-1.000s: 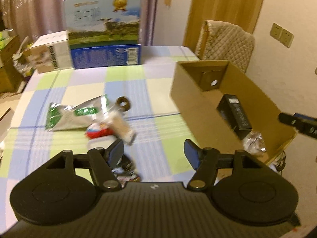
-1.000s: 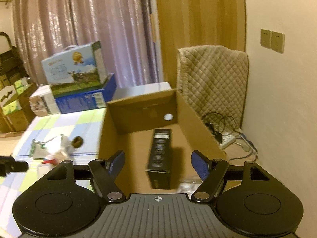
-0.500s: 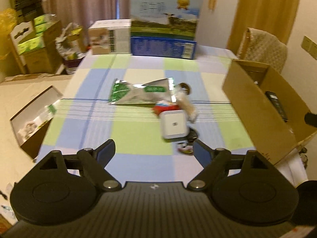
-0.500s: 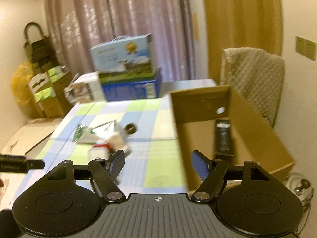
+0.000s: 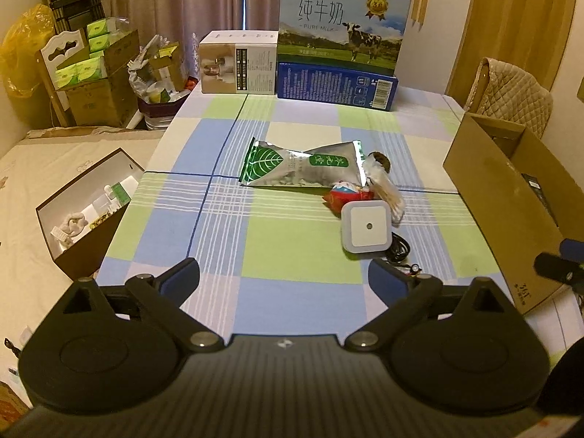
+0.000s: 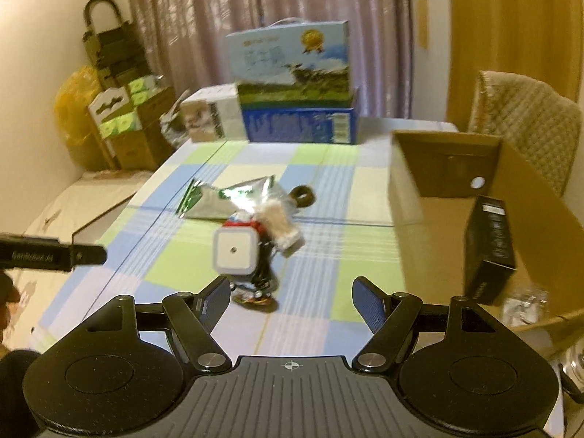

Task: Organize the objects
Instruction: 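Move both tools back toward the white night light and toy car, then grasp the toy car with the right tool while the left tool grasps the white night light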

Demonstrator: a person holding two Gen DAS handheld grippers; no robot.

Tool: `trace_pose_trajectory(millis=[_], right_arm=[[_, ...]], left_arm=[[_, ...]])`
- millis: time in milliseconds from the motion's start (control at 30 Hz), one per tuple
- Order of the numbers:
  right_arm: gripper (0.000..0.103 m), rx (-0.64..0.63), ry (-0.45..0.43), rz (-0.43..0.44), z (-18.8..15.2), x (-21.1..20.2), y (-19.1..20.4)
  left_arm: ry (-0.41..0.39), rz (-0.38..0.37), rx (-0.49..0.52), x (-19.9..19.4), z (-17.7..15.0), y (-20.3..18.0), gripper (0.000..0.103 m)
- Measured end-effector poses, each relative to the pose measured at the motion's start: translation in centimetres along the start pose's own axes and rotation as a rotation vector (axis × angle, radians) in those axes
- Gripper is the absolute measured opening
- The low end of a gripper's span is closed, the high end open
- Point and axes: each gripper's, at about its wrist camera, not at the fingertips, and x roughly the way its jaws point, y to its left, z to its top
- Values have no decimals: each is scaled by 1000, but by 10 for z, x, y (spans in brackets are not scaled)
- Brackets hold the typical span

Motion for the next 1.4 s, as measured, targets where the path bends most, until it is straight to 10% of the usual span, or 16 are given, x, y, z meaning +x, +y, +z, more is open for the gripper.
trace_pose_trajectory(millis=[533,1200,1400], right_arm=[[70,-197,116,96,-20,96,18],[28,-669,129,138,-47,181,52],[20,-623,159,133,-45,179,45]], left_arm=[[34,-19,8,67,13,4,100],[90,-69,34,143,7,6,100],[96,-81,31,147,5,6,99]])
